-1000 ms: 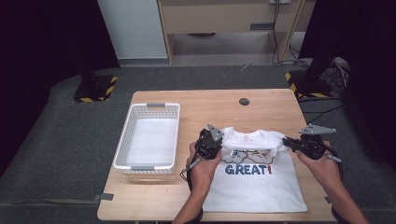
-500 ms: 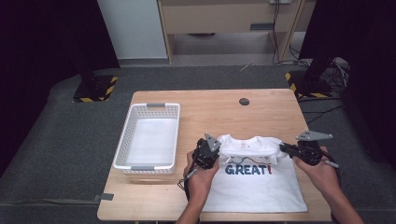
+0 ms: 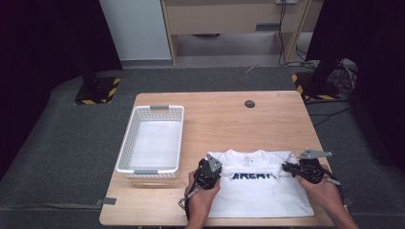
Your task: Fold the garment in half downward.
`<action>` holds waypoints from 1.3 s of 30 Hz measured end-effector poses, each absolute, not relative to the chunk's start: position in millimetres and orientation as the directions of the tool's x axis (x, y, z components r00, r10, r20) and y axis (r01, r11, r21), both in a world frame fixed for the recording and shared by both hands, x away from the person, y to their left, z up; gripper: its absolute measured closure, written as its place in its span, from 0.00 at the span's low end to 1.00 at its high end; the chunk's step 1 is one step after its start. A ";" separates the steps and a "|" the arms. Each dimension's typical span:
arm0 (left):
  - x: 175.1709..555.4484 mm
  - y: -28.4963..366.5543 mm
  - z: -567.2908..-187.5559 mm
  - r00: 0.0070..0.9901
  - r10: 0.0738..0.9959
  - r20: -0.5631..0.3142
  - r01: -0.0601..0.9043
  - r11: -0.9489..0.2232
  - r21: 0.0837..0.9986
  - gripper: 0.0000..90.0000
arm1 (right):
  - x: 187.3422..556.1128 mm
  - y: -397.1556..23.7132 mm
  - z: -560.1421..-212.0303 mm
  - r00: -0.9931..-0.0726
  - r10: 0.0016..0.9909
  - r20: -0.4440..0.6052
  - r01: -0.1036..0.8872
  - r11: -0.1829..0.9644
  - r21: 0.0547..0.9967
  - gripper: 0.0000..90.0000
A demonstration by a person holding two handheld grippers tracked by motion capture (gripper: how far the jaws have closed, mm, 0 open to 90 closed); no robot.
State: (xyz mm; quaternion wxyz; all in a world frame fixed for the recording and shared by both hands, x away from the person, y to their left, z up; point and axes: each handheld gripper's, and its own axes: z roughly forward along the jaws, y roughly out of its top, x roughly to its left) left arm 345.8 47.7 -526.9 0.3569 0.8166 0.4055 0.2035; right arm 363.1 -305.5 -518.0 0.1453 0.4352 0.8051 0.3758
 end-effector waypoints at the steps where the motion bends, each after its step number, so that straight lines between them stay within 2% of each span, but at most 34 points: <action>1: 346.1 47.6 -528.8 0.587 0.809 0.038 0.519 -0.412 0.749 0.94 | 363.3 -305.3 -520.4 -0.579 0.810 0.093 0.592 0.339 0.731 0.93; 9: 366.4 40.7 -533.3 0.584 0.812 0.016 0.517 -0.387 0.763 0.92 | 378.1 -308.9 -525.5 -0.540 0.838 0.081 0.603 0.318 0.732 0.89; 11: 371.7 38.1 -532.1 0.583 0.812 0.019 0.522 -0.392 0.757 0.89 | 383.2 -310.5 -526.6 -0.526 0.847 0.080 0.606 0.307 0.734 0.85; 13: 374.2 37.1 -527.9 0.579 0.815 0.026 0.535 -0.404 0.742 0.80 | 385.4 -312.7 -525.2 -0.508 0.857 0.080 0.606 0.291 0.740 0.77; 16: 375.2 38.1 -520.4 0.568 0.822 0.037 0.537 -0.405 0.740 0.61 | 387.1 -316.8 -520.3 -0.500 0.862 0.077 0.598 0.280 0.751 0.66; 19: 378.8 42.0 -514.4 0.560 0.828 0.021 0.539 -0.383 0.750 0.54 | 391.5 -318.8 -512.5 -0.500 0.862 0.081 0.589 0.270 0.762 0.60; 22: 383.6 44.5 -512.0 0.564 0.826 -0.007 0.548 -0.368 0.751 0.55 | 397.3 -313.8 -504.8 -0.524 0.848 0.074 0.570 0.284 0.771 0.61; 25: 389.3 43.9 -512.5 0.579 0.815 -0.030 0.560 -0.370 0.741 0.61 | 405.8 -304.8 -502.4 -0.540 0.839 0.072 0.565 0.298 0.769 0.59; 31: 401.6 40.0 -516.0 0.600 0.798 -0.054 0.568 -0.377 0.732 0.63 | 418.6 -283.0 -509.7 -0.583 0.809 0.077 0.571 0.341 0.747 0.60; 34: 403.1 40.9 -517.7 0.607 0.793 -0.049 0.563 -0.386 0.731 0.69 | 424.1 -276.1 -514.1 -0.590 0.804 0.073 0.571 0.351 0.742 0.60; 39: 399.1 43.7 -519.5 0.623 0.781 -0.032 0.547 -0.407 0.732 0.83 | 424.7 -268.7 -516.9 -0.631 0.773 0.068 0.557 0.390 0.733 0.83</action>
